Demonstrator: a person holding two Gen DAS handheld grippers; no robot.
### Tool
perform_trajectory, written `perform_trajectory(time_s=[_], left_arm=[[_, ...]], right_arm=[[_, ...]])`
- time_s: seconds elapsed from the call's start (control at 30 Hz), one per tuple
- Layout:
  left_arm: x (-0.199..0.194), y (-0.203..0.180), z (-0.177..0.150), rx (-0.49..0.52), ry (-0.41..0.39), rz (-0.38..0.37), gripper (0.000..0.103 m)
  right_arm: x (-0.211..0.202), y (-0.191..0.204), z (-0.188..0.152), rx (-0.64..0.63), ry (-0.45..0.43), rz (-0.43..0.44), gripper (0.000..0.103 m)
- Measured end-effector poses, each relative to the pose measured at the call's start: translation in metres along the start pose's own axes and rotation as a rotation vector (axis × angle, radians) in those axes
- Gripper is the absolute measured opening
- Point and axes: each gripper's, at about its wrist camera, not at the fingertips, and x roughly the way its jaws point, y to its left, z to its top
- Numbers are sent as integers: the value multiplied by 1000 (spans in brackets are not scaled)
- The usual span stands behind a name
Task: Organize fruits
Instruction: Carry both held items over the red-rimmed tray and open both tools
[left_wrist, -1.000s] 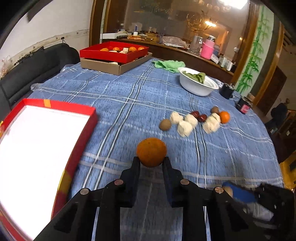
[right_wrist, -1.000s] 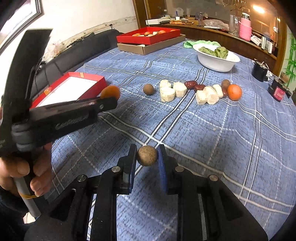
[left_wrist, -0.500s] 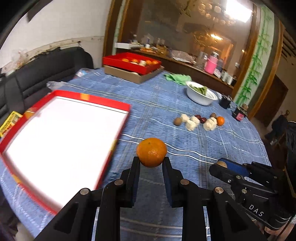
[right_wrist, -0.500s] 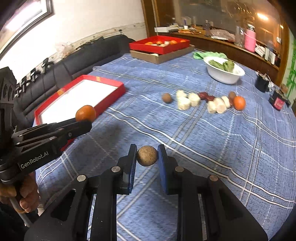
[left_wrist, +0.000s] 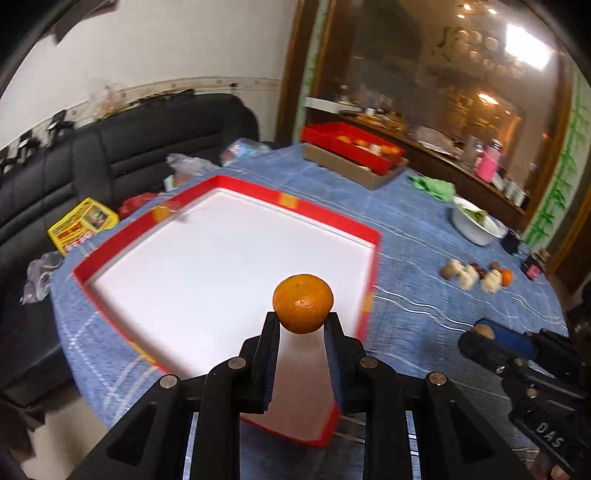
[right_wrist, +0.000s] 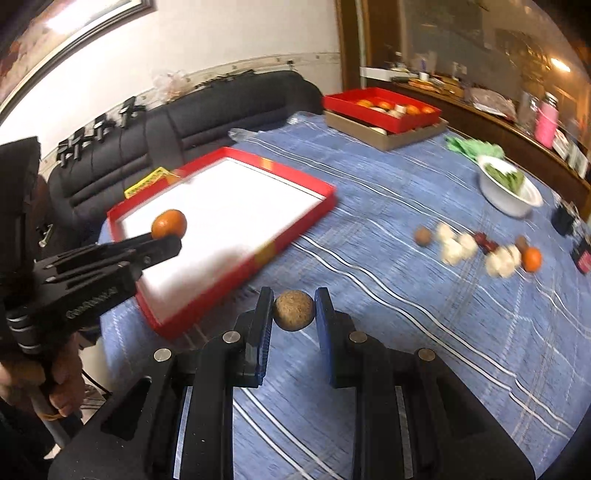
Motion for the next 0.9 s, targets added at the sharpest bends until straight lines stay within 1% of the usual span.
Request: perform_trajectory(time_s=[0.13,0.3,0.43,0.67,0.9], left_arm=[[6,23,5,-34,6,46,23],[15,41,12,-50,16,69,23],[26,49,19,-64,28,71,23],[46,59,27,-108,63,108,23],[62,67,32,-131,90,154,23]], right_arm=[[11,19,17,-21,-21,25,22],[28,35,35,-28,-41,53,22],[48,43,47,-22,-37,63,22],[79,55,66,-23,-17,62,22],[100,58,72,-23,16,51,22]])
